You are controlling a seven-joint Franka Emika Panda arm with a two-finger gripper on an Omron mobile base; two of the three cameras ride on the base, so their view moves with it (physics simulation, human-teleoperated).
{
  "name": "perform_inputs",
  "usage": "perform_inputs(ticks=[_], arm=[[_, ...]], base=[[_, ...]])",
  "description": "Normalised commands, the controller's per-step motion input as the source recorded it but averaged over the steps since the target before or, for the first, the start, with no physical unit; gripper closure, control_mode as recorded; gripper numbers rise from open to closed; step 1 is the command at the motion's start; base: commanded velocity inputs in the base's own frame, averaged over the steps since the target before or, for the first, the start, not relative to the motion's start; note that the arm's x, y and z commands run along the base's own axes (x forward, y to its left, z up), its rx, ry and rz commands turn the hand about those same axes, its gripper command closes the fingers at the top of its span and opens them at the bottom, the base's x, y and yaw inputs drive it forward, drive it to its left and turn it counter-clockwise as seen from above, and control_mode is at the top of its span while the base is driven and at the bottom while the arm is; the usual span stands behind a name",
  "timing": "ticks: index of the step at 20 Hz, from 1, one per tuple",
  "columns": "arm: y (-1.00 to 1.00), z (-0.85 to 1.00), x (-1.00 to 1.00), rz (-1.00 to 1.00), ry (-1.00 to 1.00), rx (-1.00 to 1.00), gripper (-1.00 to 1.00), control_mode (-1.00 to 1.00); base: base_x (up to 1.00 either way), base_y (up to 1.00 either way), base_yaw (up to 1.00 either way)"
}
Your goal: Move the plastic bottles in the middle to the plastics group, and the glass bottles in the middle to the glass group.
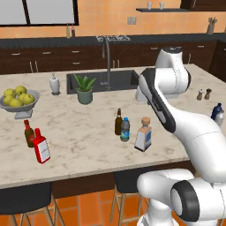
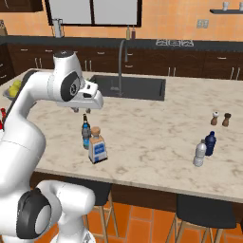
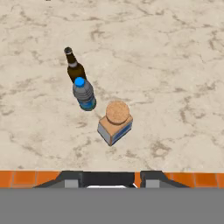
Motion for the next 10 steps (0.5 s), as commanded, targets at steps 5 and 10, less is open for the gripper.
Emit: perform_inputs(ticks=[5,10], arm=[[-0.12,-0.19,-0.12,0.00,-0.02,-0.02,-1.00,-1.00],[-0.12,-0.57,-0.01,0.00,-0.04,-0.08,-1.00,-1.00]], base=[[0.00,0.00,0.00],[0.00,0.00,0.00]])
